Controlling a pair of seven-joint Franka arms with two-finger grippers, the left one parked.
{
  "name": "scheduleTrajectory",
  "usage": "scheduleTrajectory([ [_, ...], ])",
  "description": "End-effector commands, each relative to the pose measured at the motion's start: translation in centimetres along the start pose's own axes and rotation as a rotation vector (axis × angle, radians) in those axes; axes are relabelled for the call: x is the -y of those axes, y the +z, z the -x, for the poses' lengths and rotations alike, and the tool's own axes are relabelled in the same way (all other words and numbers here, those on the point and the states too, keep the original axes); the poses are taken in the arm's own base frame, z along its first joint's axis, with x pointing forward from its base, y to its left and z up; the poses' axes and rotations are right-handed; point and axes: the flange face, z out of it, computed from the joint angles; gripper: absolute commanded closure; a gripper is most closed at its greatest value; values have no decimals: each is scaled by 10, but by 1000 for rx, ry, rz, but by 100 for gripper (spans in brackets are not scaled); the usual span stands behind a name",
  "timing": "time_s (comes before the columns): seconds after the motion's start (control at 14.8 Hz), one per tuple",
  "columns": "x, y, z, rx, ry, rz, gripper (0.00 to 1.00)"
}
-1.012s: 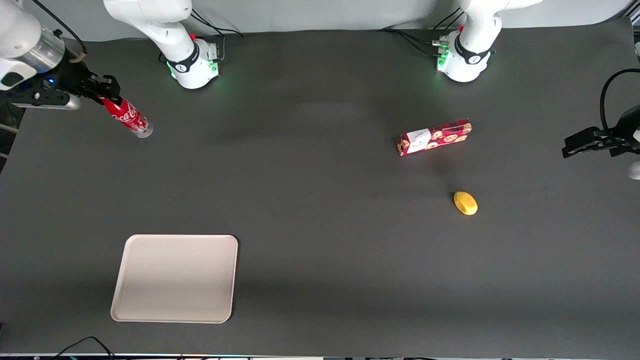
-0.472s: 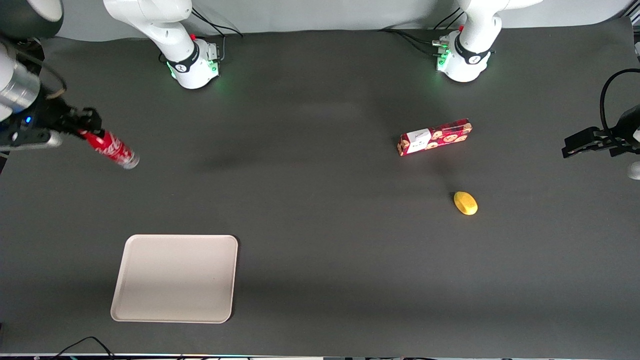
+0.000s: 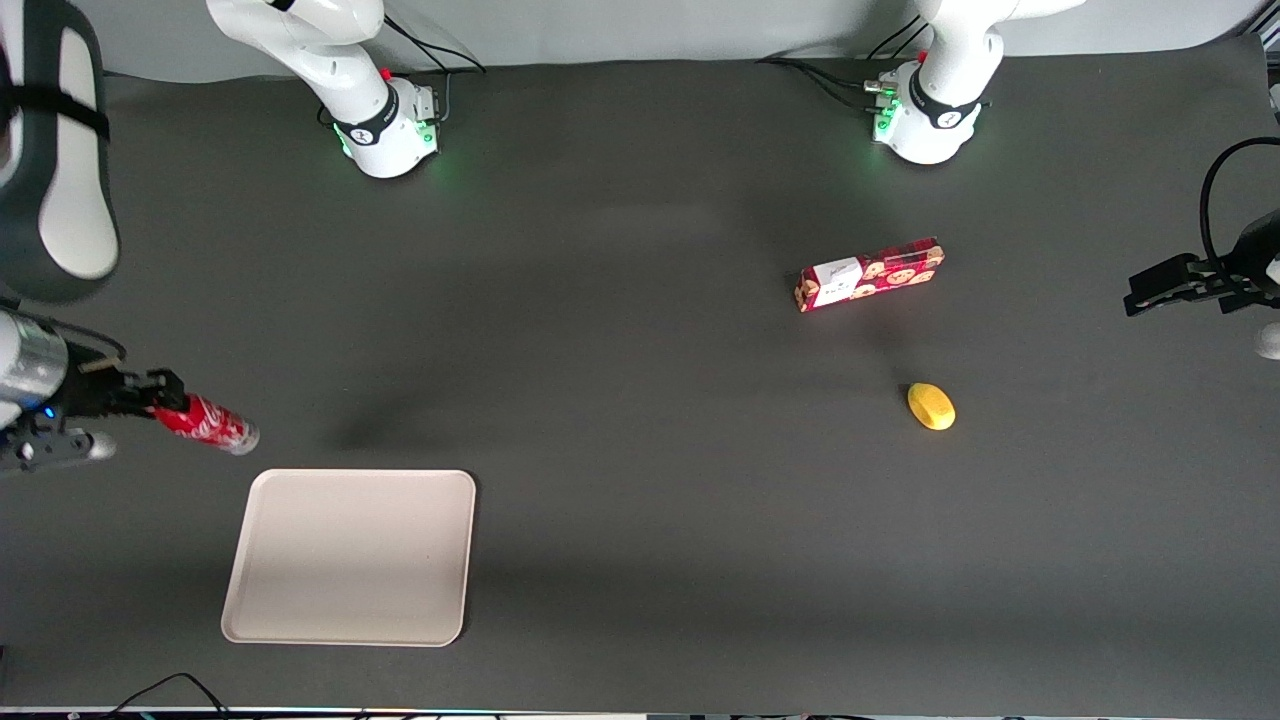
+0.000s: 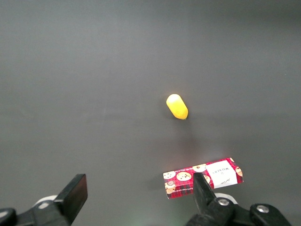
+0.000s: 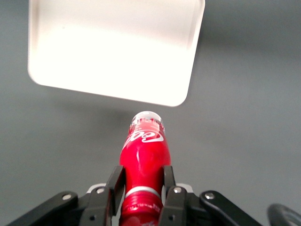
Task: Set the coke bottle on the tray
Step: 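Lift the held bottle and carry it toward the white tray, then lower the bottle onto the tray's rim area and open the right gripper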
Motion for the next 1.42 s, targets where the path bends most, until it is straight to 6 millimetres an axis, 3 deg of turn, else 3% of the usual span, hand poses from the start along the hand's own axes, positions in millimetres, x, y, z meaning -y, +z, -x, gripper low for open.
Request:
scheduleTrajectory([
  [0.0,-24,48,-48,-39,-71,5,100],
  [0.47,-36,130,-79,-46,-146,-4,100],
  [0.74,-39,148,-80,-38,-159,-12,100],
  [1.01,-39,148,-82,-44,-159,-6,100],
  [1.08,-38,148,-86,-48,-150,-1,81],
  [1.15,-38,145,-90,-57,-160,5,27],
  [1.21,-37,146,-90,-56,-162,4,0],
  [1.35,-39,147,-90,-55,-149,1,0],
])
